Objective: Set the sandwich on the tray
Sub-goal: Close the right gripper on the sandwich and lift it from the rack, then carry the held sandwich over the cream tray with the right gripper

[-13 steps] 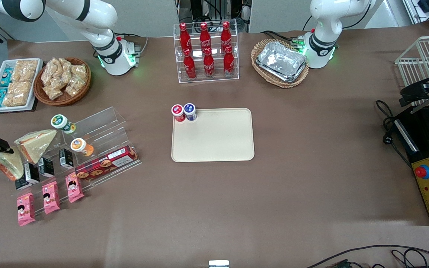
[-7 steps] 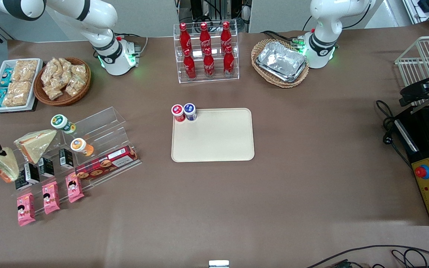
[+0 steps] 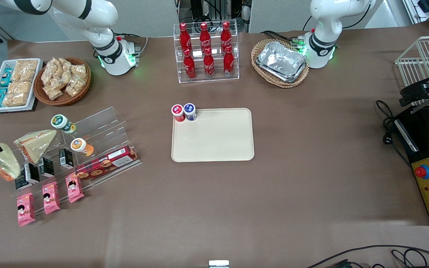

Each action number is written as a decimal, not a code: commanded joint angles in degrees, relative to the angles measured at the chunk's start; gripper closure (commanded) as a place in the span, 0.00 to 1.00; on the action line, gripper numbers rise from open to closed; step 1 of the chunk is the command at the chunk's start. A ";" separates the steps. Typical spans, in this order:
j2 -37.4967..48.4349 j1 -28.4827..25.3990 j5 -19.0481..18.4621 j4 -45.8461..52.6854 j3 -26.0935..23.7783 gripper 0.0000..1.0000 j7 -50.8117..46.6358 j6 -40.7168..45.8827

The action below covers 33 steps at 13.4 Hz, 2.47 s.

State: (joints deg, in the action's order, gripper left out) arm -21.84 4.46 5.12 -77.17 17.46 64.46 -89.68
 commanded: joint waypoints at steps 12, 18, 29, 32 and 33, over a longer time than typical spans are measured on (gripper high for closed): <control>-0.83 -12.96 9.47 0.00 -17.02 0.51 -13.47 -0.39; -2.68 -26.23 6.41 -0.26 -17.02 0.51 -21.38 -7.34; -10.07 -44.53 -3.26 -5.87 -17.02 0.51 -22.01 -24.55; -10.77 -45.94 -4.85 -8.96 -17.02 0.50 -22.01 -28.27; -11.47 -46.03 -5.46 -8.96 -17.02 0.50 -22.01 -28.36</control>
State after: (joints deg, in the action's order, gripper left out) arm -33.26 -40.84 1.81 -84.50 0.07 42.15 -116.36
